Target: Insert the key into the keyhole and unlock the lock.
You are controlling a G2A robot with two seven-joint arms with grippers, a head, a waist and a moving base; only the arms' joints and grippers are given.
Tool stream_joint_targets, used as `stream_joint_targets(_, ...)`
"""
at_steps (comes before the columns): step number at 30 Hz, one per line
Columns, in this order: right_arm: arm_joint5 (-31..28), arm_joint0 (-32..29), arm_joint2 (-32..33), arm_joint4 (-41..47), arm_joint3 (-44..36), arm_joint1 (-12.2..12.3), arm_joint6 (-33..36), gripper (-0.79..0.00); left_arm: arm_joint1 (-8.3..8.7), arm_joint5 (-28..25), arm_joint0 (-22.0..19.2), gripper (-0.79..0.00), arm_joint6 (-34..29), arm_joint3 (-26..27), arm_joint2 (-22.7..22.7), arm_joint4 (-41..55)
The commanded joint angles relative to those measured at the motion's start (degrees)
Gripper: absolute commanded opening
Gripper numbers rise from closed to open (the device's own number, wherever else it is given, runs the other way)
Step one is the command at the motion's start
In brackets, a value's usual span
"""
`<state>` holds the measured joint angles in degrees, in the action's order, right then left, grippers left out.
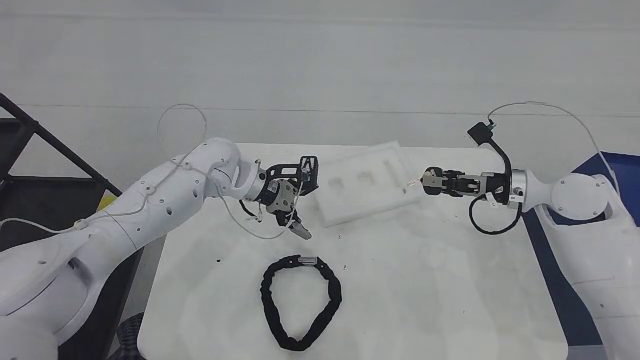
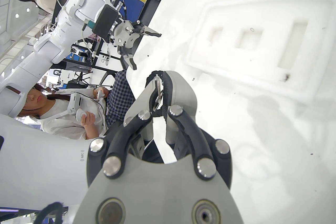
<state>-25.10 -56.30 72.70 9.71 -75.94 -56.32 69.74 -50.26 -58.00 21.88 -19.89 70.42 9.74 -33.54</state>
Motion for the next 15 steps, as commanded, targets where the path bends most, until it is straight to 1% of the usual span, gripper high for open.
stream_joint_targets(1,0.0,0.0,0.0,0.0,0.0,0.0,0.0,-0.785,-0.01,0.0,0.0,0.000,0.0,0.0,0.0,0.0)
stream_joint_targets(11,0.0,0.0,0.0,0.0,0.0,0.0,0.0,-0.785,-0.01,0.0,0.0,0.000,0.0,0.0,0.0,0.0)
stream_joint_targets(12,0.0,0.0,0.0,0.0,0.0,0.0,0.0,-0.785,-0.02,0.6,0.3,0.000,0.3,0.3,0.1,-0.2)
stream_joint_targets(15,0.0,0.0,0.0,0.0,0.0,0.0,0.0,-0.785,0.07,0.5,1.8,0.000,2.1,1.5,0.9,-4.9)
